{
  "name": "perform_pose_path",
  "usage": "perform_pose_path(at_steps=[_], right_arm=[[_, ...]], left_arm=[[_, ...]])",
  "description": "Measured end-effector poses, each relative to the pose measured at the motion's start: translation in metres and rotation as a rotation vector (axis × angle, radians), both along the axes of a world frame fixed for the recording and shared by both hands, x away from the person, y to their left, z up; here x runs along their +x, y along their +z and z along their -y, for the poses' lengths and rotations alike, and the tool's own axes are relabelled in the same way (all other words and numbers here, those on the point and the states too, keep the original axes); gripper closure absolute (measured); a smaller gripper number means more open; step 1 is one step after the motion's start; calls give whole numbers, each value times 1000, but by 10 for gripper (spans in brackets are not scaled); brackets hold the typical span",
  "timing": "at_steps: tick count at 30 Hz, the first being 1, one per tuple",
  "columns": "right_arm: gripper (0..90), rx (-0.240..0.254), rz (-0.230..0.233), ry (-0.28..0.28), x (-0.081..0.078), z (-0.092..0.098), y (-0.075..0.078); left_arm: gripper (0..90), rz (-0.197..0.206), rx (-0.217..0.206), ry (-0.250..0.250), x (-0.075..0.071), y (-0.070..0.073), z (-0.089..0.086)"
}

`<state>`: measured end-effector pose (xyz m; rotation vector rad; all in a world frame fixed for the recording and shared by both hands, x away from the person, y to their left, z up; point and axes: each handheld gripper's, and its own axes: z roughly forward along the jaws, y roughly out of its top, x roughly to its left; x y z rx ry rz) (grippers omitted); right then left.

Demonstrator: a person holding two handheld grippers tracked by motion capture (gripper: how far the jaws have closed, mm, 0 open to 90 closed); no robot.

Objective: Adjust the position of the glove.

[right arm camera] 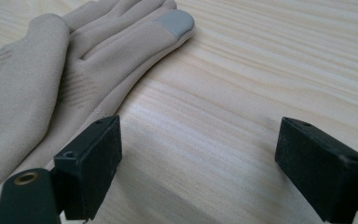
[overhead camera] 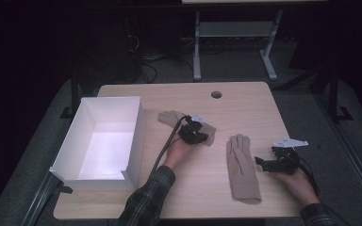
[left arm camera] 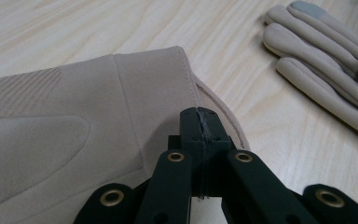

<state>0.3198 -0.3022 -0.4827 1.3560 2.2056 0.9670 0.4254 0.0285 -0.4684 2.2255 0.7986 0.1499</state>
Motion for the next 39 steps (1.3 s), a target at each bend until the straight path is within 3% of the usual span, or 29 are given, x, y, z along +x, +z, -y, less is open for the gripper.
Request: perform_pose_path(at_steps=[12, 16, 24, 39], right_arm=[[143, -1, 1, 2, 0, 0, 0], [143, -1, 1, 3, 0, 0, 0], [143, -1, 1, 2, 0, 0, 0], [143, -3, 6, 5, 0, 0, 0]], left_arm=[[898, -27, -13, -37, -24, 1, -14], [898, -34, 5, -64, -32, 2, -22], [898, -59, 1, -65, -50, 3, -38], [898, -89, 34, -81, -91, 8, -74]])
